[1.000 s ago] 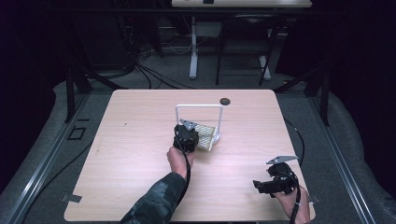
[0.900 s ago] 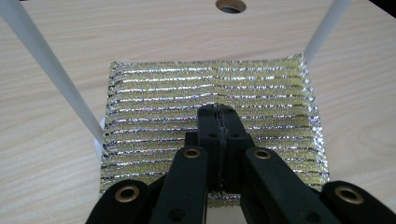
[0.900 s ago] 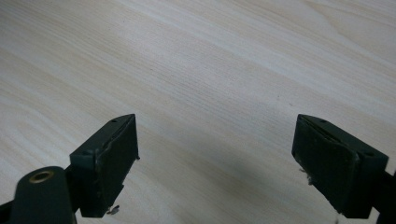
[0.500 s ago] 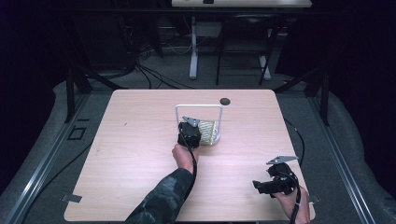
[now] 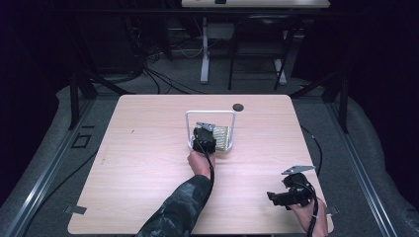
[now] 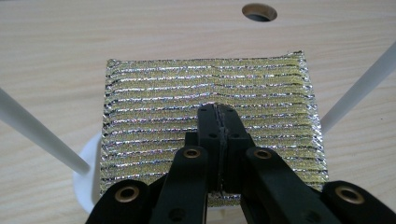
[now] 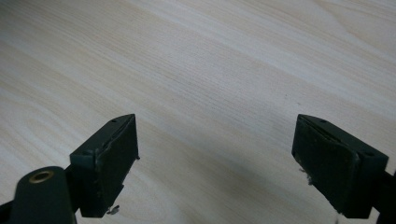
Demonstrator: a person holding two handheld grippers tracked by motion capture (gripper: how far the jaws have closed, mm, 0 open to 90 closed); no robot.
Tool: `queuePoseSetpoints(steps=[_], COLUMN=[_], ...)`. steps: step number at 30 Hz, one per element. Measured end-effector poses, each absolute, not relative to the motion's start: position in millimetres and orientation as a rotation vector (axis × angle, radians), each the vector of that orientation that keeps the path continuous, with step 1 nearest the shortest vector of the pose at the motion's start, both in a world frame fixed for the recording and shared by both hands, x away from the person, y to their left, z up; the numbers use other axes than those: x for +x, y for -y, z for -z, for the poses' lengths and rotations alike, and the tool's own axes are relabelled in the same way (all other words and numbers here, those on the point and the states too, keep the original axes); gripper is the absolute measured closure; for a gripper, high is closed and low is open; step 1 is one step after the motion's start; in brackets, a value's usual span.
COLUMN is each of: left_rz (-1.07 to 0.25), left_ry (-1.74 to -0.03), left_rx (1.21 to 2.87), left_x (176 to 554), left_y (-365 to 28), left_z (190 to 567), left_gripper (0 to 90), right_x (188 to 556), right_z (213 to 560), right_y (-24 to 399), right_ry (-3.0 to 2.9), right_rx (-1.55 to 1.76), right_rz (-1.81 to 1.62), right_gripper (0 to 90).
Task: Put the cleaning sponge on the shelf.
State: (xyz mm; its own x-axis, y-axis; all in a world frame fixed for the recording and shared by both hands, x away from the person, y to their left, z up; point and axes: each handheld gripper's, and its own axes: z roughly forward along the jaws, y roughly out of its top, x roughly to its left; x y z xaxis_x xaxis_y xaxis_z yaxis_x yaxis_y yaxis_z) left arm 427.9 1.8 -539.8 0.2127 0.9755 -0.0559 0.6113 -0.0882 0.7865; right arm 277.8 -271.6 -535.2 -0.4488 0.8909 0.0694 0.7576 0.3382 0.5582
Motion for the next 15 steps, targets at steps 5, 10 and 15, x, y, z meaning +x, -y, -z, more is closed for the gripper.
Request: queuePoseSetpoints(steps=[5,10,15], left_rz=[-0.634,-0.624,-0.626], left_ry=[-1.499,-1.498,-1.501], left_rx=[1.792,1.809,1.808], left_x=[429.5,430.8,431.2], left_y=[-0.6,-0.2,2.2], left_z=[544.2,546.3,549.0], left_gripper=[89.6,89.1,88.8], right_x=[277.4,276.6,276.0], right_z=[535.3,535.0,534.7], right_y=[272.7,273.0,273.4], right_ry=[-2.349,-2.353,-2.346], right_rx=[1.490,1.489,1.494], right_rz=[-0.783,-0.780,-0.786], right_gripper=[13.7,13.7,13.7])
